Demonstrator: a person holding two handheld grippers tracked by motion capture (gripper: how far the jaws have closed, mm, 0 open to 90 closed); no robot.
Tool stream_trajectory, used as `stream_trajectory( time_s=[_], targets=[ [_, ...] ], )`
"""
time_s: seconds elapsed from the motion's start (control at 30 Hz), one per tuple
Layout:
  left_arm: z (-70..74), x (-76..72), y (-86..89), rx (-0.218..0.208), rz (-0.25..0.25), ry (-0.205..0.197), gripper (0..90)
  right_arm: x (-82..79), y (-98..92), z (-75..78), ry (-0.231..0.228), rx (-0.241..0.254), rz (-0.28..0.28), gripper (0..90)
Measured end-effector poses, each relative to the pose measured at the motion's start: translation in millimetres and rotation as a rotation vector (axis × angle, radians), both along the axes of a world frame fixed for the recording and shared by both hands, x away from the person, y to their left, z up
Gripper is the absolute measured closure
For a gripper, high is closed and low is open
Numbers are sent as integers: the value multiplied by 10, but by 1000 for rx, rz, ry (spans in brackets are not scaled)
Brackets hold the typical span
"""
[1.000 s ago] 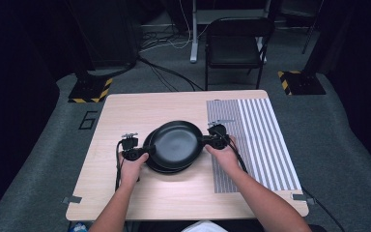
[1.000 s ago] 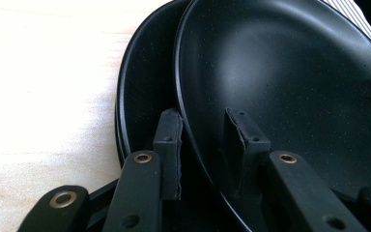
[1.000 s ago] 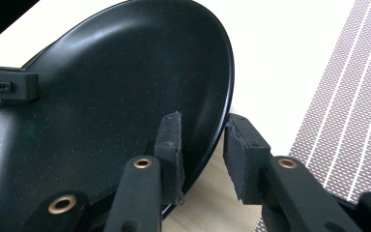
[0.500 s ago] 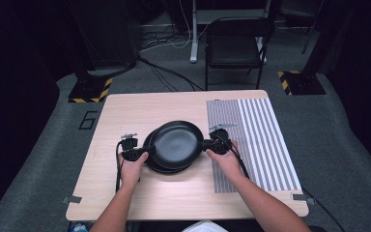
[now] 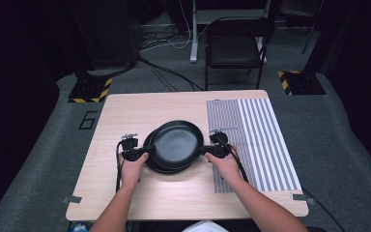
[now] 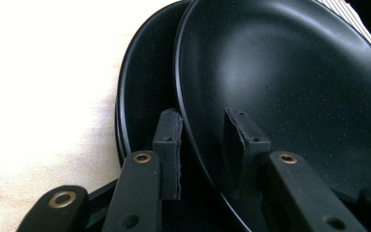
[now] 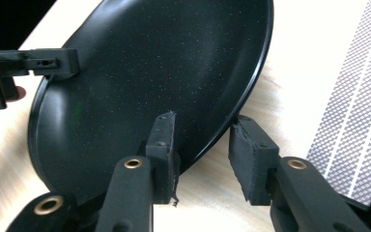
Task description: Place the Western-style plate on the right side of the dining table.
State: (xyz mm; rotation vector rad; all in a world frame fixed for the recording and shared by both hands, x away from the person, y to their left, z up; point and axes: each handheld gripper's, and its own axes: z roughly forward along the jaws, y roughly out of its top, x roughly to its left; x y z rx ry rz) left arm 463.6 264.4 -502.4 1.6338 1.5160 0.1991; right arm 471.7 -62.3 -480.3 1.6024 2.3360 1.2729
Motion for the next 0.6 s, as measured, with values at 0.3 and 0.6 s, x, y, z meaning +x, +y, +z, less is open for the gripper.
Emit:
stream_trajectory(
  time_s=[0.3, 0.6],
  targets=[
    [-2, 3, 9, -16, 7, 8, 681, 223, 6, 55, -10, -14, -12, 686],
    [-4, 3, 14, -26, 12, 9, 677, 388, 58, 26, -43, -37, -35, 697]
  ],
)
